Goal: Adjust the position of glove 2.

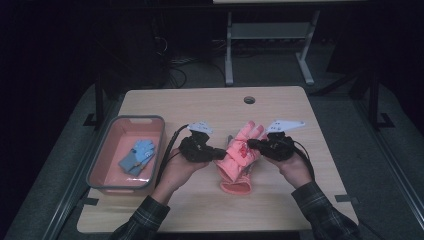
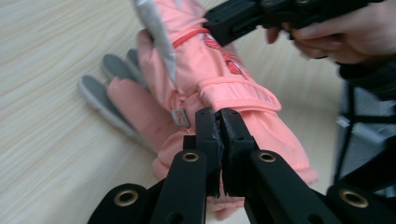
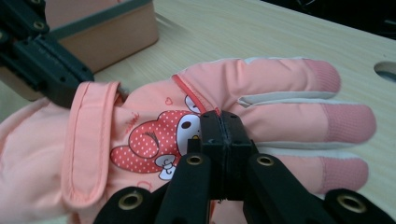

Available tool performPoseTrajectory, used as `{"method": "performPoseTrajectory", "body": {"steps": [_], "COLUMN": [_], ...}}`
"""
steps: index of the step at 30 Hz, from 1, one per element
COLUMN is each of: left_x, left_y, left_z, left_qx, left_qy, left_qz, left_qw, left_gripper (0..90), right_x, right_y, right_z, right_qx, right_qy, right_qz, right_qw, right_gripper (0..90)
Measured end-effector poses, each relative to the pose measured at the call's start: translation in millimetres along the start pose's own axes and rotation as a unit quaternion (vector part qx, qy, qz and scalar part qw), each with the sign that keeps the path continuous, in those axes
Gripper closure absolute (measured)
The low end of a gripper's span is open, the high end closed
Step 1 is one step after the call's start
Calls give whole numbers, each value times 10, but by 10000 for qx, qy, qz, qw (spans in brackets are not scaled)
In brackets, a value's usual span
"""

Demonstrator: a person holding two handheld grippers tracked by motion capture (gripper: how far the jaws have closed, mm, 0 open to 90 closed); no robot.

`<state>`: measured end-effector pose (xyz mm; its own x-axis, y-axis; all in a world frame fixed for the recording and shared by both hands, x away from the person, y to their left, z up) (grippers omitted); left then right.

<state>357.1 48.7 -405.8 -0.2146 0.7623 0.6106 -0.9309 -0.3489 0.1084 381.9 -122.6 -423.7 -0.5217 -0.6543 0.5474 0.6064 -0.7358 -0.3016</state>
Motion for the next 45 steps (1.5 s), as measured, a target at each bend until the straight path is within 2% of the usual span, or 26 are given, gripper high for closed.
{"method": "performPoseTrajectory", "body": {"steps": [3,5,8,13,16,18,20,23,24,25,27,29,32,37,39,42,43,45], "left_x": [27,1,-64,-223,-310,-373,-396,-380,-382,-384,-393,-404,-417,-435,-397,-307,-271,-264], "left_y": [39,72,96,99,96,94,106,112,116,117,121,127,143,159,127,0,-85,-182], "left_z": [14,-8,-68,-199,-260,-302,-305,-301,-300,-302,-303,-299,-303,-314,-290,-227,-186,-153], "left_qx": [112,206,244,313,344,324,355,320,318,317,304,313,283,291,237,187,264,356], "left_qy": [84,114,39,-204,-343,-438,-431,-476,-475,-483,-489,-479,-528,-509,-438,-375,-271,-233], "left_qz": [-108,-166,-206,-312,-452,-426,-421,-339,-308,-299,-281,-293,-274,-369,-359,-20,74,209], "left_qw": [9998,9996,9995,9988,9978,9976,9976,9978,9979,9979,9979,9979,9978,9976,9981,9991,9993,9989], "left_gripper": [868,866,864,864,863,863,863,863,864,865,865,866,865,849,775,579,548,455], "right_x": [33,21,-66,-276,-371,-438,-467,-396,-349,-272,-184,-191,-311,-399,-430,-449,-450,-454], "right_y": [-42,-60,-87,-48,-1,46,79,124,137,126,79,53,78,88,104,137,137,132], "right_z": [147,225,278,171,67,-35,-109,-106,-67,-16,27,-19,-176,-330,-394,-425,-428,-438], "right_qx": [63,245,442,548,564,538,504,319,290,161,81,133,133,266,322,273,267,258], "right_qy": [-115,-276,-572,-1033,-1100,-1205,-1186,-758,-550,-393,-218,-279,-599,-774,-830,-836,-832,-826], "right_qz": [92,68,63,-4,15,-33,-28,122,240,401,655,667,576,522,463,538,551,530], "right_qw": [9999,9993,9974,9931,9923,9912,9917,9965,9978,9983,9976,9973,9965,9953,9949,9947,9947,9948], "right_gripper": [900,900,900,900,900,894,868,763,744,763,856,900,900,900,900,900,900,900]}}
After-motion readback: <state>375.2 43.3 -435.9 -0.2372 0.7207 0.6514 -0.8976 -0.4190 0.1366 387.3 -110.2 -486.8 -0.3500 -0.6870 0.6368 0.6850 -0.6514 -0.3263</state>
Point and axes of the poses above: each handheld gripper's, and its own axes: x roughly backward along the jaws, z roughly out of its top, y roughly to its right, the point moved 7 cm from there along -x, roughly forward along the jaws, and after that the axes turned 13 degrees about -x, right-handed, at the moved point
